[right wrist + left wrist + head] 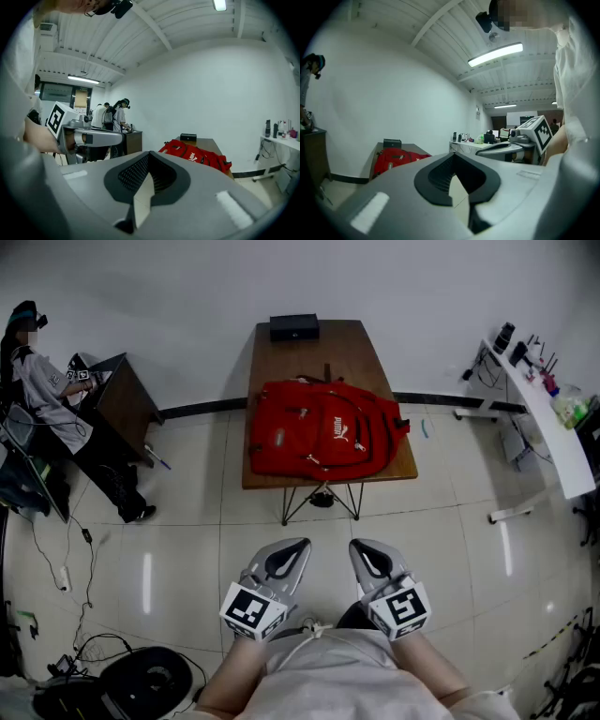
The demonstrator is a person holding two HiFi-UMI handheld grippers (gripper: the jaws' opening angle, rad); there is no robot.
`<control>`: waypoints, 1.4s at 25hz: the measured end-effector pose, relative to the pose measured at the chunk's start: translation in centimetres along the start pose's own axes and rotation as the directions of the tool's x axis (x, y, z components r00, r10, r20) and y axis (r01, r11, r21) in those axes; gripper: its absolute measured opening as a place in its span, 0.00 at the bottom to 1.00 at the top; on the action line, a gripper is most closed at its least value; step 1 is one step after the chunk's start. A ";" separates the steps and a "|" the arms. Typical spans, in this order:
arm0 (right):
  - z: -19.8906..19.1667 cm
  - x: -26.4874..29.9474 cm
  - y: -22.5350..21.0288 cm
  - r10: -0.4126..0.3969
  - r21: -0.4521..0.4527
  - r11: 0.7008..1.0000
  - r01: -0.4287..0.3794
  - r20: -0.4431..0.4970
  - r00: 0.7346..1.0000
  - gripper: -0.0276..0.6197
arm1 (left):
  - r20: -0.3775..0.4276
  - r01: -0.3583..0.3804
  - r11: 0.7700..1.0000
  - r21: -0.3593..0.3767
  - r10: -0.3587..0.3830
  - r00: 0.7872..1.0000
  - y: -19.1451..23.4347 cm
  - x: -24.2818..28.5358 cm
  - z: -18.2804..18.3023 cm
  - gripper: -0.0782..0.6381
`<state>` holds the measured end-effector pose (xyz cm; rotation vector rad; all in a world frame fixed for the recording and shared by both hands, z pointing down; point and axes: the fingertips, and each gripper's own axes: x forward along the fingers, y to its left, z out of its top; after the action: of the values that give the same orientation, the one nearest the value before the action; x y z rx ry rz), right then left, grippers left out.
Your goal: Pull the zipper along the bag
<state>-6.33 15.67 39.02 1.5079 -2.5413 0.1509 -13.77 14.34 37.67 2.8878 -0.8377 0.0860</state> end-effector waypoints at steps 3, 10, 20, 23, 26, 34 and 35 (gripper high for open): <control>-0.1 0.6 -0.8 -0.005 0.018 1.000 0.005 -0.017 1.000 0.05 | -0.007 -0.001 1.000 -0.006 0.000 1.000 0.7 0.9 -0.2 0.12; -1.8 3.9 -6.0 0.001 0.073 0.997 0.003 -0.049 0.999 0.05 | -0.040 -0.021 1.000 -0.016 0.021 0.999 3.7 5.4 -1.0 0.12; -2.1 10.6 -17.7 0.110 0.057 0.993 -0.105 -0.094 0.989 0.05 | -0.079 -0.126 0.991 -0.047 0.122 0.989 9.9 18.2 -1.3 0.12; -2.7 12.0 -21.4 0.141 0.064 0.989 -0.134 -0.117 0.983 0.05 | -0.098 -0.142 0.988 -0.060 0.136 0.986 11.1 22.1 -1.7 0.12; -3.5 14.1 -24.8 0.176 0.080 0.983 -0.165 -0.142 0.974 0.05 | -0.126 -0.156 0.985 -0.078 0.146 0.981 12.5 25.9 -2.5 0.12; -8.9 19.2 -29.3 0.264 0.131 0.963 -0.234 -0.303 0.916 0.05 | -0.270 -0.201 0.971 -0.132 0.160 0.950 14.2 30.8 -8.1 0.12; -9.5 19.7 -29.5 0.270 0.141 0.962 -0.236 -0.320 0.908 0.05 | -0.286 -0.197 0.972 -0.131 0.153 0.946 14.2 31.1 -8.6 0.12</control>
<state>11.30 -13.70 52.26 1.0607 -2.4610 0.5312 4.70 -12.72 50.63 2.5698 -0.9945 0.4090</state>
